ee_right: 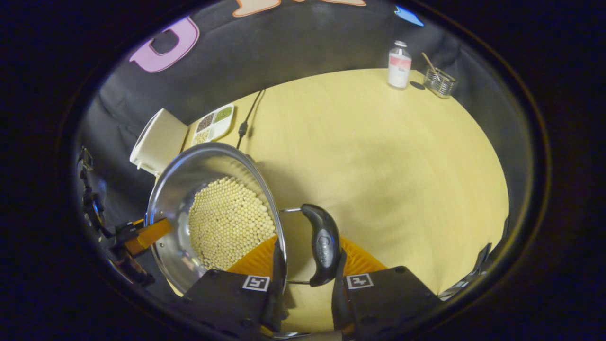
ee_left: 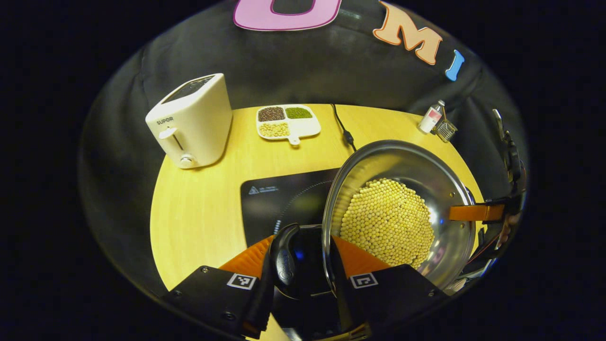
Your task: First push the handle of the pot to place it horizontally, then grasp the pot with both hands and set it on the induction cooktop.
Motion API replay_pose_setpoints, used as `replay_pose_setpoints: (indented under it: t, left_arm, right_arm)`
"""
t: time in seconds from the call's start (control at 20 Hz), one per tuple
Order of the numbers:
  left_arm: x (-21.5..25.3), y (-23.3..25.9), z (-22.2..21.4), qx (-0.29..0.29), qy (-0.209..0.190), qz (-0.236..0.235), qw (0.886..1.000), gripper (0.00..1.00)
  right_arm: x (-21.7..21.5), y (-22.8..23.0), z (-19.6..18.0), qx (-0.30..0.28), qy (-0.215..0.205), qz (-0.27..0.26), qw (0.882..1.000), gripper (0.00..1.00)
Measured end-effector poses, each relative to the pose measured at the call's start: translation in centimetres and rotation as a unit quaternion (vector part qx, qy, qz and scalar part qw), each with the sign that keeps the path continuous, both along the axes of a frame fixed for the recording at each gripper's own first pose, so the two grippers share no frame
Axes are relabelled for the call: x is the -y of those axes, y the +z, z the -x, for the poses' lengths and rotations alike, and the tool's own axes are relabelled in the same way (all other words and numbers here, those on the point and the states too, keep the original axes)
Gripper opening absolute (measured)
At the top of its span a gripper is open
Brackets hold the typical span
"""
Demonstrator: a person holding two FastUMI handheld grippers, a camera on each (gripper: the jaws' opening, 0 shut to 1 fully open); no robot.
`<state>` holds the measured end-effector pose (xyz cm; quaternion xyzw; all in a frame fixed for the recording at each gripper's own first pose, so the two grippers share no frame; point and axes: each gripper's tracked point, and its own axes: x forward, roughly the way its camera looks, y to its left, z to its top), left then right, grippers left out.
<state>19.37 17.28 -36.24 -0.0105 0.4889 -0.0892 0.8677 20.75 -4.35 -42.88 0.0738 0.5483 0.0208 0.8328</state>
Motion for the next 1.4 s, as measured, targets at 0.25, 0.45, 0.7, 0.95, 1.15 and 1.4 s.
replay_pose_setpoints:
  t: [0.25,0.45,0.7,0.95,1.15,1.4]
  left_arm:
    - [-4.0,0.1,-0.2,0.025,-0.001,-0.019,1.0,0.6]
    - [-5.3,0.2,-0.4,0.029,0.001,-0.023,0.999,0.61]
    - [-5.8,-0.3,-0.8,0.031,0.01,-0.033,0.999,0.65]
    - [-5.8,-0.4,0.2,0.03,0.011,-0.053,0.998,0.8]
    - [-6.6,0.7,-0.1,0.055,0.02,-0.066,0.996,0.79]
    - [-7.0,2.4,0.3,0.076,0.039,-0.069,0.994,0.84]
  right_arm:
    - [0.0,-0.3,-0.3,0.0,0.011,-0.004,1.0,0.44]
    - [0.1,-0.1,-0.4,0.001,0.012,-0.003,1.0,0.36]
    - [0.2,-0.2,-0.2,-0.004,0.014,-0.005,1.0,0.42]
    - [0.0,-0.5,-0.1,-0.002,0.012,-0.019,1.0,0.53]
    - [0.1,-0.3,0.2,0.014,0.024,-0.024,0.999,0.75]
    - [1.1,1.1,-0.3,0.044,0.01,-0.042,0.998,0.94]
